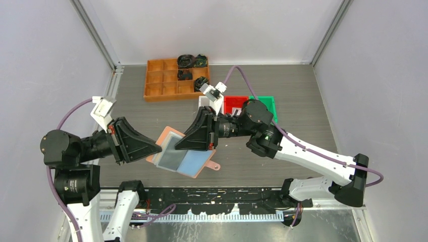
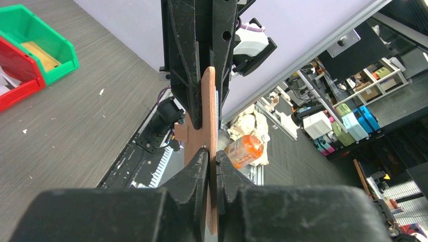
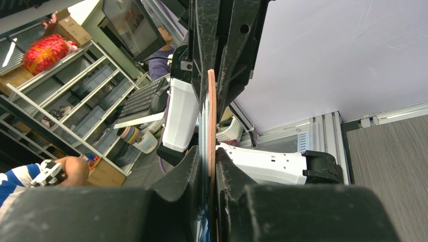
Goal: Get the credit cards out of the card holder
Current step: Remove the credit card from the card holder.
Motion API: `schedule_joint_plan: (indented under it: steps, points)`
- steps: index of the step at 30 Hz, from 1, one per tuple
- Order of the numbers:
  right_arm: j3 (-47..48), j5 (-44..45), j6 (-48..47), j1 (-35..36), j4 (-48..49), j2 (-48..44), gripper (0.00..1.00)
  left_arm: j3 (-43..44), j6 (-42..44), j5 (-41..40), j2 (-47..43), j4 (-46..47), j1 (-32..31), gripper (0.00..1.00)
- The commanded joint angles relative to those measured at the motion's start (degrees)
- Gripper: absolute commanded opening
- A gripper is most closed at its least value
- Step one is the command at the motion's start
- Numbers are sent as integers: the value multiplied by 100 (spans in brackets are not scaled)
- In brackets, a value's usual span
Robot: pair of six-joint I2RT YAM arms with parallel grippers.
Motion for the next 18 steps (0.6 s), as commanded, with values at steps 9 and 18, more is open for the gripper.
schedule_joint_plan:
  steps: [9,18]
  points:
    - [391,-137,116,-11,358,2,10,560,2612,-480,-175,-1990,2,6]
    - [505,-302,349,37,711,239,10,515,3339,-535,-154,-2617,89,35]
